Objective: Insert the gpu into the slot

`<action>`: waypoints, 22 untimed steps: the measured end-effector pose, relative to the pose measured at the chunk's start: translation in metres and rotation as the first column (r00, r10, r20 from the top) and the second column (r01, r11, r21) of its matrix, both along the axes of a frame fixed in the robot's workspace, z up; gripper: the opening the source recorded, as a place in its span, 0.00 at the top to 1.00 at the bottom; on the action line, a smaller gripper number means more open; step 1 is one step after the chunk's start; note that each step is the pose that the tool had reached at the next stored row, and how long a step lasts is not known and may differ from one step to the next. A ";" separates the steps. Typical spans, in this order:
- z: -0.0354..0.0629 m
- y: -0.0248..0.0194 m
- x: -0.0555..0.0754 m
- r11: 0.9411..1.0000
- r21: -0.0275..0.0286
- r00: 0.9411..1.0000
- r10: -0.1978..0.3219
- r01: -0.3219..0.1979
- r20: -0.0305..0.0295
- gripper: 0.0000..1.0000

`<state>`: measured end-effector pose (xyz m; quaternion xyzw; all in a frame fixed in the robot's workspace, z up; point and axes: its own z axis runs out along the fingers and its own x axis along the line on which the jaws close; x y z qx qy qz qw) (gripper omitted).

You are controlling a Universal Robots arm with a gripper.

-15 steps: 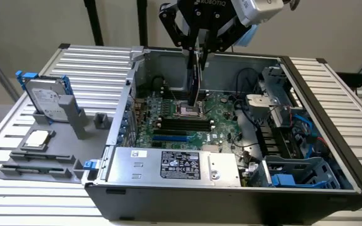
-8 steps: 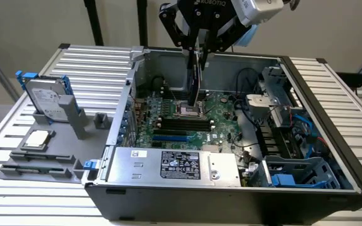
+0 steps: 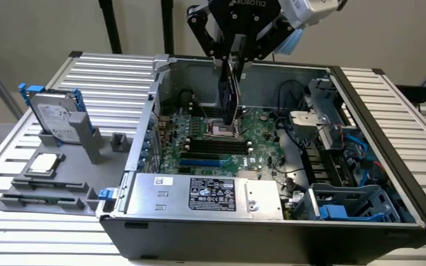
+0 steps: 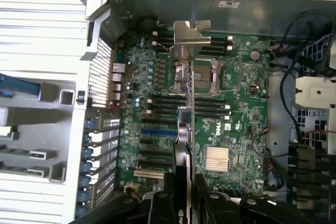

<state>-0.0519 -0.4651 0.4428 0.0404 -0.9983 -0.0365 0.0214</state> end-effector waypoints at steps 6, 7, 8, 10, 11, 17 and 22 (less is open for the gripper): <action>0.0000 0.0000 0.000 0.994 0.000 0.994 0.108 -0.108 0.000 0.74; 0.0000 0.0000 0.000 0.992 0.000 0.992 0.127 -0.127 0.000 0.74; 0.0000 0.0000 0.000 0.989 0.000 0.989 0.145 -0.145 0.000 0.74; 0.0000 0.0000 0.000 0.984 0.000 0.984 0.180 -0.180 0.000 0.74; -0.0001 0.0000 0.000 0.980 0.000 0.980 0.198 -0.198 0.000 0.74; -0.0002 0.0000 0.000 0.953 0.000 0.953 0.304 -0.304 0.001 0.74; -0.0005 0.0000 0.000 0.921 -0.001 0.921 0.389 -0.389 0.003 0.74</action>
